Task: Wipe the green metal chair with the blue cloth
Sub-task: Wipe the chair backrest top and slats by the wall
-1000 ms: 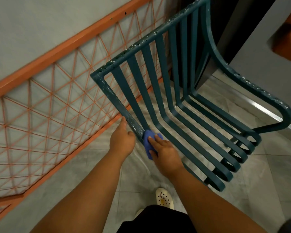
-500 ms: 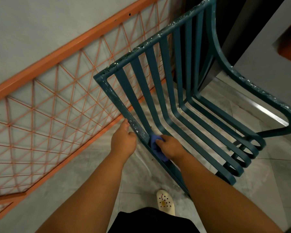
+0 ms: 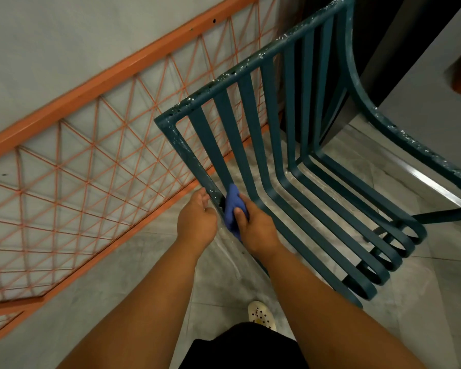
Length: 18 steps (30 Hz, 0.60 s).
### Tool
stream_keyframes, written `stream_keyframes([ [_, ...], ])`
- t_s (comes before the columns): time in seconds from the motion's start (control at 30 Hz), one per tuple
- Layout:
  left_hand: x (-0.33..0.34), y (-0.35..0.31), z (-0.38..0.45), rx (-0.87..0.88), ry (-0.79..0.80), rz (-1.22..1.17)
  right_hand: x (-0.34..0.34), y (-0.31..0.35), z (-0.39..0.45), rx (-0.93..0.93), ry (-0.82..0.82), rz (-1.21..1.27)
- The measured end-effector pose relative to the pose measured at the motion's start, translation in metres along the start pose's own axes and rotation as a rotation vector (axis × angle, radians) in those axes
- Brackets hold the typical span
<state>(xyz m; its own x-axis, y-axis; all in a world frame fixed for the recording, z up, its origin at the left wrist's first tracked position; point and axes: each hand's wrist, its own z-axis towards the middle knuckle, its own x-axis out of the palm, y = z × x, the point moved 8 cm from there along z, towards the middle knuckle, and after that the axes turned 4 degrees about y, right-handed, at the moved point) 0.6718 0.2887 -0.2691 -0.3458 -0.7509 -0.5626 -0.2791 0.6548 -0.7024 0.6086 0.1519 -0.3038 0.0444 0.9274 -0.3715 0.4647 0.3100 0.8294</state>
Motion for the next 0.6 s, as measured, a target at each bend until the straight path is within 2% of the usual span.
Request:
stream_keyframes([
  [0.07,-0.001,-0.001,0.000,0.007,0.001,-0.006,0.009,0.015,0.000,-0.085,0.000,0.032],
  [0.17,-0.004,-0.001,0.001,0.002,0.005,-0.008,0.026,0.013,-0.012,-0.171,0.010,-0.251],
  [0.27,-0.008,0.000,0.002,0.000,0.003,-0.019,0.024,-0.012,-0.014,-0.010,-0.033,-0.456],
  [0.33,-0.012,0.000,0.004,0.013,-0.007,-0.036,0.017,-0.013,-0.005,0.089,-0.050,-0.452],
  [0.37,-0.015,0.000,0.005,0.012,-0.016,-0.050,0.016,-0.005,0.000,0.078,-0.057,-0.409],
  [0.47,-0.018,0.001,0.007,-0.009,-0.024,-0.107,0.022,0.037,0.012,-0.132,-0.079,-0.241],
  [0.53,-0.019,0.000,0.007,0.008,-0.011,-0.143,0.038,0.058,0.012,-0.285,-0.044,-0.346],
  [0.6,-0.020,-0.002,0.008,0.025,-0.006,-0.152,0.050,0.050,0.005,-0.368,-0.069,-0.544],
])
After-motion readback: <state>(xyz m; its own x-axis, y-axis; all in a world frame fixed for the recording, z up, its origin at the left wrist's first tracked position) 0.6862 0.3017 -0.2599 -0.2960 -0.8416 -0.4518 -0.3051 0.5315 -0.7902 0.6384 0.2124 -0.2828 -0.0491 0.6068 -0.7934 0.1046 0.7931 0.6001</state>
